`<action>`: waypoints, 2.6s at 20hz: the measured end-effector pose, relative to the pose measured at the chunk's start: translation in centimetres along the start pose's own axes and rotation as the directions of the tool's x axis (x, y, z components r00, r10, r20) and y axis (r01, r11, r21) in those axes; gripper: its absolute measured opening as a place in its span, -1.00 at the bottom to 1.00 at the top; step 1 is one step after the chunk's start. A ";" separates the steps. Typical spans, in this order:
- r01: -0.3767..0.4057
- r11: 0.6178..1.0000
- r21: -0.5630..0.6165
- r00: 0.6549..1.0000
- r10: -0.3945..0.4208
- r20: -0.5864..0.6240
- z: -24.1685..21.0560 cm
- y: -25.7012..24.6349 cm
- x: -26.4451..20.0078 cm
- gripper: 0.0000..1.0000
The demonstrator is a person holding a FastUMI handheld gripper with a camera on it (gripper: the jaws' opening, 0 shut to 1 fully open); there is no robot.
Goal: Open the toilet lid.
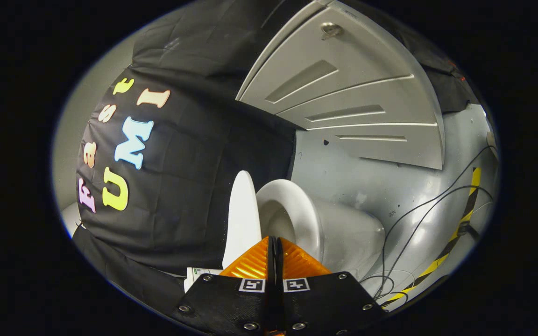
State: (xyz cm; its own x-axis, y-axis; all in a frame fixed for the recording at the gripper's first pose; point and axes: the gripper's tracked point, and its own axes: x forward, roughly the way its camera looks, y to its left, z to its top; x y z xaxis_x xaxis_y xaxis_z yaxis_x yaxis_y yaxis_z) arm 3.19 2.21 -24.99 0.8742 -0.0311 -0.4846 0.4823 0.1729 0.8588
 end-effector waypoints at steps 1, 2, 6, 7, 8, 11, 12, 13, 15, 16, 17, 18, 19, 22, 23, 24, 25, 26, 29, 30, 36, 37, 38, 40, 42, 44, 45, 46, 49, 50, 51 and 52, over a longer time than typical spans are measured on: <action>-0.002 1.000 -0.007 1.000 0.002 0.001 -0.1 0.5 -0.3 -1.00; -0.009 1.000 -0.016 1.000 0.009 0.006 0.0 1.0 -0.5 -1.00; -0.037 0.997 -0.060 0.999 0.039 0.018 0.0 3.3 -1.4 -1.00; -0.048 0.996 -0.069 0.999 0.049 0.021 0.0 4.0 -1.7 -1.00; -0.053 0.996 -0.075 0.998 0.054 0.020 0.0 4.4 -1.8 -1.00; -0.067 0.991 -0.112 0.997 0.070 0.025 -0.3 6.1 -2.4 -1.00; -0.075 0.990 -0.122 0.997 0.079 0.025 -0.2 6.7 -2.6 -1.00; -0.086 0.987 -0.133 0.996 0.091 0.027 -0.2 7.5 -2.9 -1.00; -0.102 0.982 -0.157 0.994 0.108 0.031 -0.4 8.9 -3.3 -1.00; -0.109 0.979 -0.173 0.993 0.117 0.033 -0.5 9.7 -3.6 -1.00; -0.120 0.975 -0.188 0.991 0.129 0.033 -0.6 10.5 -3.9 -1.00; -0.129 0.971 -0.200 0.990 0.138 0.032 -0.7 11.2 -4.2 -1.00; -0.141 0.967 -0.214 0.988 0.151 0.032 -1.0 12.2 -4.5 -1.00; -0.163 0.949 -0.271 0.984 0.177 0.027 -1.5 14.3 -5.1 -1.00; -0.165 0.945 -0.284 0.983 0.181 0.028 -1.5 14.8 -5.3 -1.00; -0.164 0.942 -0.293 0.983 0.180 0.026 -1.6 15.0 -5.3 -1.00; -0.164 0.938 -0.306 0.983 0.180 0.026 -1.8 15.4 -5.5 -1.00; -0.166 0.934 -0.316 0.983 0.183 0.024 -1.9 15.7 -5.6 -1.00; -0.176 0.921 -0.348 0.981 0.194 0.017 -2.1 16.8 -6.0 -1.00; -0.179 0.917 -0.357 0.980 0.199 0.019 -2.2 17.2 -6.1 -1.00; -0.183 0.879 -0.440 0.975 0.220 0.035 -3.4 20.8 -7.3 -1.00; -0.187 0.869 -0.457 0.973 0.227 0.033 -3.8 21.2 -7.5 -1.00; -0.190 0.862 -0.471 0.972 0.233 0.034 -4.0 21.8 -7.8 -1.00; -0.192 0.842 -0.505 0.970 0.242 0.035 -4.4 22.7 -7.9 -1.00; -0.188 0.827 -0.529 0.969 0.245 0.039 -4.7 23.3 -8.2 -1.00; -0.195 0.819 -0.540 0.966 0.257 0.040 -5.0 24.0 -8.6 -1.00; -0.198 0.811 -0.550 0.965 0.261 0.037 -5.3 24.3 -8.6 -1.00; -0.206 0.805 -0.556 0.961 0.273 0.039 -5.6 24.9 -8.8 -1.00; -0.220 0.773 -0.595 0.954 0.299 0.036 -6.8 26.2 -9.4 -1.00; -0.220 0.769 -0.600 0.952 0.302 0.039 -7.0 26.7 -9.5 -1.00; -0.220 0.760 -0.612 0.952 0.304 0.035 -7.4 27.1 -9.7 -1.00; -0.222 0.752 -0.620 0.951 0.307 0.032 -7.6 27.7 -9.7 -1.00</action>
State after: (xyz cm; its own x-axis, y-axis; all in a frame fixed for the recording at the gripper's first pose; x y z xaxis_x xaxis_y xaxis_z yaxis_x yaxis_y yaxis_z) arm 7.64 14.79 2.27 0.9813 -0.0079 -0.1923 0.1335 0.7475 0.6507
